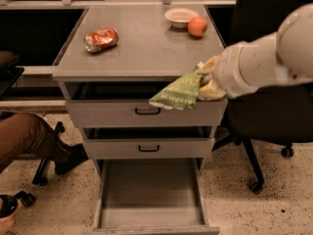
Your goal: Place green jalapeno chip bag into bottom drawer
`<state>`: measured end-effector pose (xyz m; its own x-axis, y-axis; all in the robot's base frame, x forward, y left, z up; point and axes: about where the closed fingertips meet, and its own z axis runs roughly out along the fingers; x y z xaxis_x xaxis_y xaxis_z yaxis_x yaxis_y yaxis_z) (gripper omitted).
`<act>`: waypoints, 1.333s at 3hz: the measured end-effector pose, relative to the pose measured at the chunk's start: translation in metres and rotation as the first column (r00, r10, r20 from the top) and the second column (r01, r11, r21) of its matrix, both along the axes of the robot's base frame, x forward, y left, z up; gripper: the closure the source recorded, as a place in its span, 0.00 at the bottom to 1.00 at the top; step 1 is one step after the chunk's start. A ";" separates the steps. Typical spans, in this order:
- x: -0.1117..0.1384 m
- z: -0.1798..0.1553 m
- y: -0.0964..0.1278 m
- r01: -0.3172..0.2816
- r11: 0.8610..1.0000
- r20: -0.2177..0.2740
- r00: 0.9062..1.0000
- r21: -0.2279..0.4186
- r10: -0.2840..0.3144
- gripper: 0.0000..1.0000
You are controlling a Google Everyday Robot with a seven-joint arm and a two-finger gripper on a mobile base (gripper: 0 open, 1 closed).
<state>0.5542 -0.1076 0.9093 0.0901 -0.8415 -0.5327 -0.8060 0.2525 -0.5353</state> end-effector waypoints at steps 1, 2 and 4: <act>-0.031 -0.096 -0.019 0.064 0.998 -0.105 0.993 0.012 -0.062 1.00; -0.031 -0.096 -0.019 0.063 0.998 -0.105 0.993 0.012 -0.062 1.00; -0.018 -0.218 0.002 0.044 0.991 -0.196 0.980 0.123 -0.019 1.00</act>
Offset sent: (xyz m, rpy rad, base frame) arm -0.0202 -0.0179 -0.0720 0.0233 0.0729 -0.0597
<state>0.5366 -0.1060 0.6910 -0.0508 -0.7674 -0.6391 -0.8817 0.3350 -0.3321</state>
